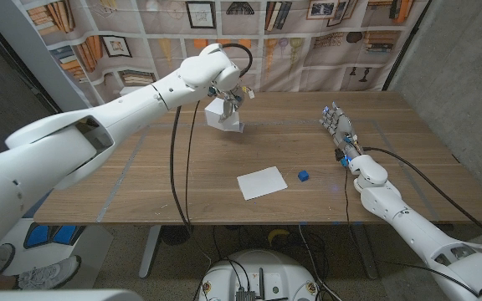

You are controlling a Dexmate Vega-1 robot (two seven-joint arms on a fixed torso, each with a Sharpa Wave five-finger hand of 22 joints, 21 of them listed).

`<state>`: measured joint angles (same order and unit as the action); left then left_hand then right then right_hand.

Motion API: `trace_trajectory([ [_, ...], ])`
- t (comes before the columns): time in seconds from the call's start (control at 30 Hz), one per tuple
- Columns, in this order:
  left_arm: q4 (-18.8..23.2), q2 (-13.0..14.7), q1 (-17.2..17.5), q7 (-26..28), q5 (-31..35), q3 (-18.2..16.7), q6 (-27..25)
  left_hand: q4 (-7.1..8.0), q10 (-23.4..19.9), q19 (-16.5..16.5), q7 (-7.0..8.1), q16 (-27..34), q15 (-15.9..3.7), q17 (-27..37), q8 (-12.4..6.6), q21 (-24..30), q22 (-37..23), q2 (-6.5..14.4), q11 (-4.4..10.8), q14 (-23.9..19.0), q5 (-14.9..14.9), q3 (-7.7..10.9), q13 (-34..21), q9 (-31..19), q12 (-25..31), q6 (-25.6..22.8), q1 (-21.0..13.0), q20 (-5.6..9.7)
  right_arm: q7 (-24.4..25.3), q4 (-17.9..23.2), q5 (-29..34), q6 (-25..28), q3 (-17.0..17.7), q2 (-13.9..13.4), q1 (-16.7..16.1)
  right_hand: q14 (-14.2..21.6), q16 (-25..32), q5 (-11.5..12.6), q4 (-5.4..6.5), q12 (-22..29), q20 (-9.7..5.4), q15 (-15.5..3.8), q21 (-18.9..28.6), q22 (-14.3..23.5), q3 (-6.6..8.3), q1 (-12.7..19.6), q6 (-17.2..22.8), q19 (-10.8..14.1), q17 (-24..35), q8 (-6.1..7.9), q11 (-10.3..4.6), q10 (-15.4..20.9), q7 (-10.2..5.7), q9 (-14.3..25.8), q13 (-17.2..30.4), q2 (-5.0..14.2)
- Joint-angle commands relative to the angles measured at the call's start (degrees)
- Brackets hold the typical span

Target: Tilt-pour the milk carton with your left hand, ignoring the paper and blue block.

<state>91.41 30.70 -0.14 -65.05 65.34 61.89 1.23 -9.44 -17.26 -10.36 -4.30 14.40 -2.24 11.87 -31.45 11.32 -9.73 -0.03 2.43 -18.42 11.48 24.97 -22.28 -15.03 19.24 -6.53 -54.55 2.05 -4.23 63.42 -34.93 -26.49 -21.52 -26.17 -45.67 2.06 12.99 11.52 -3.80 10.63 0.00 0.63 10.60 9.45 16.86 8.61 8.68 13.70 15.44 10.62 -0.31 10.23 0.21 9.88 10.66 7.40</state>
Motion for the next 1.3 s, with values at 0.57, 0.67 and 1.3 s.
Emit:
trace_trajectory([
  [0.57,0.9,-1.7,2.3,-1.9,6.7,-0.2,-1.0,0.2,0.1,-0.4,0.02,0.3,-1.9,0.2,-0.53,-0.2,-0.2,1.4,0.08,-0.3,0.3,-0.51,-0.5,0.0,-0.5,0.4,0.1,-0.38,1.9,4.1,0.2,0.9,0.5,-1.5,-3.0,0.3,0.3,-0.1,-0.29,0.4,-0.36,-0.47,0.1,0.1,0.25,-0.4,0.3,0.0,0.0,0.17,0.03,0.2,0.17,0.2,0.1,0.47],
  [0.67,1.1,-1.8,2.7,-2.0,6.2,-0.9,-1.8,0.18,0.1,-0.4,-0.01,0.3,-1.9,0.1,-0.57,-0.2,-0.2,1.4,0.13,-0.3,0.4,-0.57,-0.6,0.0,-0.5,0.5,0.1,-0.43,1.9,4.3,0.1,1.2,0.5,-1.6,-3.1,0.3,0.3,-0.1,-0.3,0.4,-0.38,-0.43,0.1,0.1,0.27,-0.4,0.3,0.0,-0.1,0.16,-0.01,0.2,0.14,0.2,0.1,0.48],
  [1.3,3.4,-1.3,5.5,-1.6,4.5,-4.3,-9.3,0.1,0.4,-0.5,-0.13,0.2,-1.51,0.1,-0.82,-0.1,-0.2,1.8,-0.43,0.0,0.5,-1.02,-0.8,0.1,-0.9,0.9,0.1,-0.71,1.3,3.8,0.3,0.4,0.3,-1.2,-2.8,0.3,0.3,-0.1,-0.38,0.4,-0.43,-0.43,0.1,0.1,0.42,-0.4,0.3,0.0,-0.1,0.14,0.03,0.1,0.14,0.2,0.1,0.56],
])
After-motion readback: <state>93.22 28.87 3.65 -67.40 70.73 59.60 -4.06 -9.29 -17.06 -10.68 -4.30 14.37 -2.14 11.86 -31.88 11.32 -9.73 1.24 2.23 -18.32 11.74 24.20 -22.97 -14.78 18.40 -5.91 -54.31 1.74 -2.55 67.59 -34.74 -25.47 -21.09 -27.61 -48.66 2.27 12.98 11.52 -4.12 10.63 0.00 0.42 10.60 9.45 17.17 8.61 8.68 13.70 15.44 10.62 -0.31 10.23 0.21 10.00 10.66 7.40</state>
